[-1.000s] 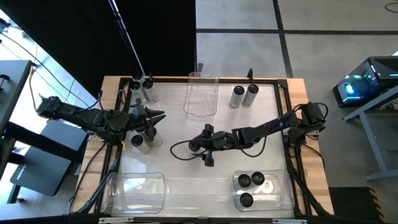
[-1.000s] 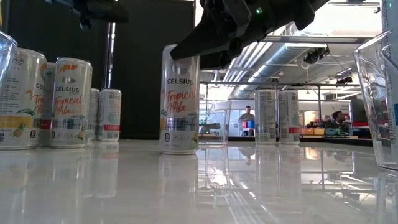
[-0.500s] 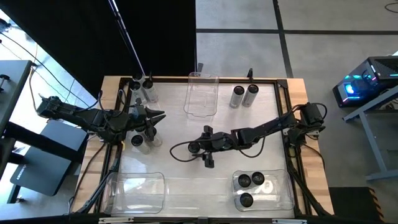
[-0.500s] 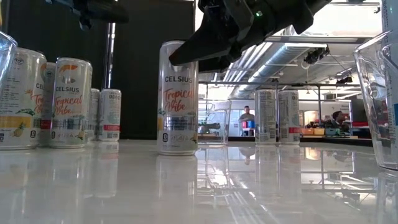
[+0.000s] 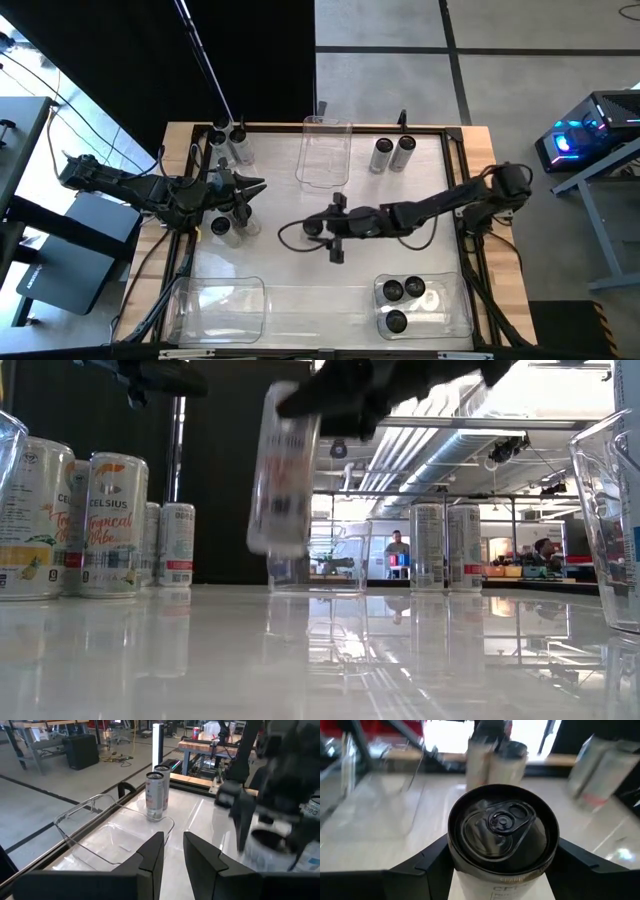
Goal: Sort soda cans
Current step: Put the bottom right white yellow soda can into the top middle transparent bin
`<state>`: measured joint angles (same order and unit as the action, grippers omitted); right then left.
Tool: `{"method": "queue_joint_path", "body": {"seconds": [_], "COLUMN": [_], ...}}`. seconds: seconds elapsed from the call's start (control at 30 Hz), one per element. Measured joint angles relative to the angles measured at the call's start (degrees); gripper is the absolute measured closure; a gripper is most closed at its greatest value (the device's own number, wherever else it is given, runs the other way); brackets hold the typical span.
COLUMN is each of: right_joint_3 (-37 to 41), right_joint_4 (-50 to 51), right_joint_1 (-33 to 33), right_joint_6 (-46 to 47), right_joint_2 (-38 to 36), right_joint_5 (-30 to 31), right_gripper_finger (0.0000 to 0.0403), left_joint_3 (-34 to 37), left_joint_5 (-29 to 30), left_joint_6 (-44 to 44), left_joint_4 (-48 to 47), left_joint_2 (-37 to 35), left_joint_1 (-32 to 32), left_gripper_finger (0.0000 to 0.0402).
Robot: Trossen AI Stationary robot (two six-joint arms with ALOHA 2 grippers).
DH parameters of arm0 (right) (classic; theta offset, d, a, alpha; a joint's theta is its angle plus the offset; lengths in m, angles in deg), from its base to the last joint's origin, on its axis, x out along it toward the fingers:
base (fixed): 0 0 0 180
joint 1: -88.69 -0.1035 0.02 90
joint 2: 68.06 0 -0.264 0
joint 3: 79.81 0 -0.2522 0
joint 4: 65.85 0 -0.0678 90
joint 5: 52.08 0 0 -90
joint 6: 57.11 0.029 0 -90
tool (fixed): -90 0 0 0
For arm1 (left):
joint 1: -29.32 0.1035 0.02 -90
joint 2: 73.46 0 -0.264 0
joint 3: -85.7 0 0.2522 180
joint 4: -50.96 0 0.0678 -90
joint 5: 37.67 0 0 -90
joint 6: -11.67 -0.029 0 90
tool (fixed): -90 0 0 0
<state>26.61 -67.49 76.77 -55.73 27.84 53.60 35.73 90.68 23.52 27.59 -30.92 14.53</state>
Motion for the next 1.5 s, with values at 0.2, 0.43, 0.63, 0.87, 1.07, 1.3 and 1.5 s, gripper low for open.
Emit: {"method": "queue_joint_path", "body": {"seconds": [0.2,0.43,0.63,0.87,1.07,1.3,1.5], "right_joint_3": [0.0,-0.1,-0.1,-0.1,-0.2,-6.4,-10.6], "right_joint_4": [1.0,4.0,3.0,0.9,-0.6,3.1,10.1], "right_joint_1": [1.1,9.7,20.6,26.9,27.4,26.4,25.7], "right_joint_6": [-3.3,-7.0,-3.3,1.8,4.2,4.8,4.6], "right_joint_2": [-9.2,-18.7,-18.2,-10.2,-3.8,3.4,8.3], "right_joint_5": [4.5,6.5,0.4,-7.4,-6.8,-7.8,-8.2], "right_gripper_finger": [0.0163,0.0163,0.0163,0.0163,0.0163,0.0163,0.0163], "left_joint_3": [0.0,0.0,0.0,0.0,0.0,0.0,0.0], "left_joint_5": [0.0,-0.1,0.0,0.0,0.0,0.5,0.6], "left_joint_6": [0.0,0.0,-0.4,-0.4,-0.4,-0.4,-0.5], "left_joint_4": [0.0,0.0,0.1,0.5,0.5,0.5,0.5], "left_joint_2": [0.0,0.0,0.0,0.0,0.0,0.0,0.0], "left_joint_1": [0.0,0.0,0.1,0.1,0.1,0.1,0.1], "left_gripper_finger": [0.0336,0.0336,0.0336,0.0336,0.0336,0.0336,0.0336]}}
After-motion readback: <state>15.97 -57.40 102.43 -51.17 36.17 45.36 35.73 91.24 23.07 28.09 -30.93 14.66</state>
